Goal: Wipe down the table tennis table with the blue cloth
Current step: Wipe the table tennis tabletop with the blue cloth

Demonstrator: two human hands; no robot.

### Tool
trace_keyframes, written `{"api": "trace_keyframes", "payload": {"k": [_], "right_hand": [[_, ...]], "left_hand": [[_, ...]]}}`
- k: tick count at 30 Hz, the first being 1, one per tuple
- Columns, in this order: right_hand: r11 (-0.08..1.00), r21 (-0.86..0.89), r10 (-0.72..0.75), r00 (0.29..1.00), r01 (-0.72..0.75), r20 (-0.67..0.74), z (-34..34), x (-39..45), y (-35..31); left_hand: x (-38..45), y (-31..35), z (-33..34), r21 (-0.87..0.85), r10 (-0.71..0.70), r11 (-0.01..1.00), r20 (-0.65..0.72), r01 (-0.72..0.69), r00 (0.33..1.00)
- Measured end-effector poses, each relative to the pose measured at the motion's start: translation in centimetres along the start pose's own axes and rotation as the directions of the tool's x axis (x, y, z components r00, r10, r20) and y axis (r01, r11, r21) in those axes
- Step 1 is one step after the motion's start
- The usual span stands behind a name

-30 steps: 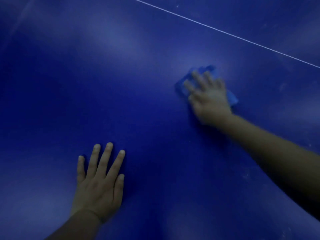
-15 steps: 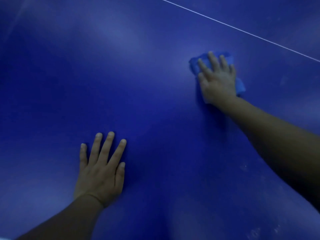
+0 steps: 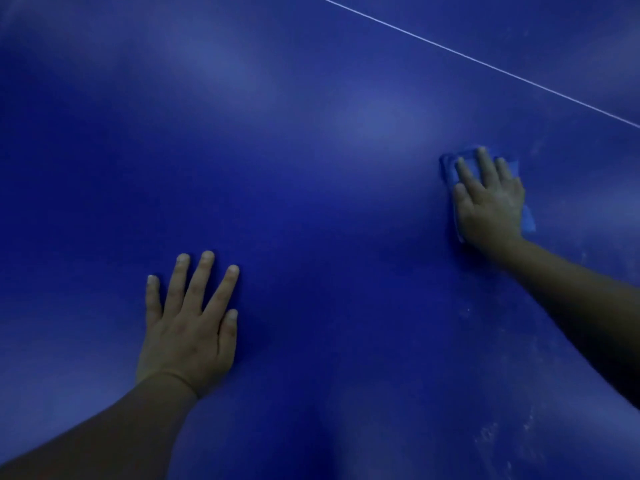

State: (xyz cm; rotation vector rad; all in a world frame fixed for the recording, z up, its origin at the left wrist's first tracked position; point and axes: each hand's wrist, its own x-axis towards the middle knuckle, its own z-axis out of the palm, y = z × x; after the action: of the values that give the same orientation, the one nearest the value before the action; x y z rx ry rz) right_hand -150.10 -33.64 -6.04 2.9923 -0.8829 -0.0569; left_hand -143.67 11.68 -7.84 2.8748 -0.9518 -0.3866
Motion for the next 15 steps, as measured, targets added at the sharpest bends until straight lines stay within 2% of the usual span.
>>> {"api": "trace_keyframes", "payload": {"k": [1,3,4,6,8,9,10,11,12,13,14,15], "right_hand": [[1.000,-0.017,-0.020,1.000,0.020,-0.006,0.3,-2.2,-0.8],[0.953,0.025,-0.303,0.953,0.303,-0.009,1.3,-9.7,-2.2],[0.879,0.051,-0.476,0.879,0.474,0.023,1.8,-14.5,-2.6],[0.674,0.039,-0.737,0.668,0.738,0.105,1.8,-21.1,-2.0],[0.543,0.051,-0.832,0.529,0.838,0.168,1.4,-20.5,-0.1],[0.546,0.039,-0.830,0.534,0.837,0.159,1.4,-18.5,0.5],[0.609,0.020,-0.788,0.603,0.793,0.123,1.5,-16.1,0.8],[0.732,0.015,-0.681,0.729,0.681,0.071,1.5,-13.6,0.8],[0.857,0.026,-0.516,0.856,0.515,0.025,1.3,-11.4,0.8],[0.947,0.042,-0.319,0.948,0.319,-0.001,1.2,-9.7,0.6],[0.989,0.056,-0.140,0.990,0.139,-0.002,1.0,-8.8,0.0],[0.998,0.062,-0.018,1.000,0.018,0.002,1.0,-8.8,-1.0]], "left_hand": [[0.0,0.0,0.1,0.004,0.002,1.000,0.002,-0.002,1.000],[0.0,0.0,0.1,0.004,0.002,1.000,0.001,-0.002,1.000],[-0.1,0.0,0.1,0.008,0.000,1.000,-0.001,0.000,1.000],[-0.2,0.0,0.2,0.020,0.004,1.000,0.004,-0.005,1.000],[-0.2,0.0,0.2,0.021,0.010,1.000,0.006,-0.010,1.000],[-0.2,-0.1,0.2,0.021,0.007,1.000,0.007,-0.007,1.000],[-0.2,-0.1,0.2,0.022,0.001,1.000,0.007,-0.002,1.000],[-0.2,0.0,0.1,0.024,-0.004,1.000,0.008,0.003,1.000],[-0.1,0.1,0.1,0.026,-0.008,1.000,0.010,0.008,1.000],[-0.2,0.2,0.1,0.029,-0.012,1.000,0.015,0.012,1.000],[-0.2,0.1,0.1,0.034,-0.016,0.999,0.020,0.015,1.000],[-0.2,0.1,0.1,0.036,-0.020,0.999,0.024,0.019,1.000]]}}
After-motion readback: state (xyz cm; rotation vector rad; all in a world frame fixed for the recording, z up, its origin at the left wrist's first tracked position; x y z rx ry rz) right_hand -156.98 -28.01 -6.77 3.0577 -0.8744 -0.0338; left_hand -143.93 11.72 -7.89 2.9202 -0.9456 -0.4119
